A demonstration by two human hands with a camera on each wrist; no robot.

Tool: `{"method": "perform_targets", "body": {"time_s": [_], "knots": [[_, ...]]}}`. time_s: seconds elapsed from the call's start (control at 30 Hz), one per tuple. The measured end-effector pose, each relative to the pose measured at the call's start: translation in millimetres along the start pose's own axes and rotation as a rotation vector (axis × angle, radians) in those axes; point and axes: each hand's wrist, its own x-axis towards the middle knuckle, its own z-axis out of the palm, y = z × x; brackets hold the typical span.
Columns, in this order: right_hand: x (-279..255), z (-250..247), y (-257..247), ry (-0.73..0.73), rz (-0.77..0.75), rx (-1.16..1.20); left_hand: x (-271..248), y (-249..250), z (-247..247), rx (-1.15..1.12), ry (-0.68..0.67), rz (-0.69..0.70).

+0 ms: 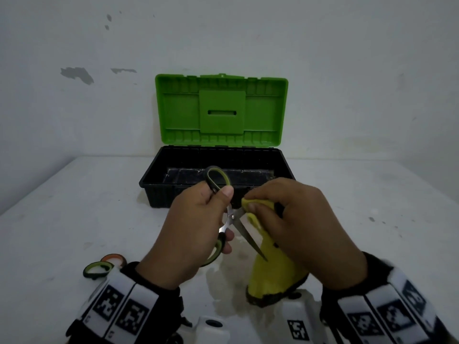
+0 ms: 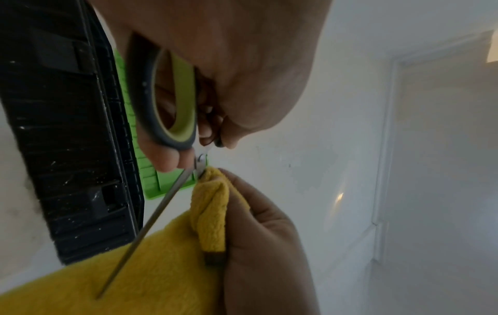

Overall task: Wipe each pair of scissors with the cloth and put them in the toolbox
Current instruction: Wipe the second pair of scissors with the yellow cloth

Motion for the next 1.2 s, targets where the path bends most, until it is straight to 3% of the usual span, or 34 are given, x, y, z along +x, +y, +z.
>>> {"method": "perform_targets", "body": {"time_s": [0.17, 0.27, 0.37, 0.5, 0.57, 0.7, 1.0, 1.2], "knots": [[5.3, -13.1, 25.9, -0.003, 0.168, -0.004, -1.3, -6.1, -0.5, -0.062, -0.028, -0.098], [3.5, -20.4, 32.1, 0.071, 0.220, 0.036, 1.3, -5.2, -3.6, -0.170, -0.031, -0.191], [-3.0, -19.8, 20.0, 0.126, 0.105, 0.077, 4.5, -4.8, -2.6, -0.189, -0.017, -0.210], [-10.2, -1.3, -2.6, 0.047, -0.190, -0.017, 4.3, -1.5, 4.3, -0.208, -0.017, -0.213], [-11.3, 4.0, -1.4, 0.059, -0.208, -0.017, 3.9, -0.2, 4.6, -0.208, -0.010, -0.207], [-6.9, 1.6, 16.5, 0.142, -0.130, 0.067, 2.4, -0.6, 1.1, -0.231, 0.010, -0.225], [1.6, -15.5, 55.6, 0.164, 0.096, 0.029, 4.1, 2.2, -0.8, -0.221, 0.023, -0.244], [-4.4, -23.8, 49.5, 0.122, 0.263, 0.161, 6.8, -1.1, -9.1, 0.007, 0.039, -0.095]]}}
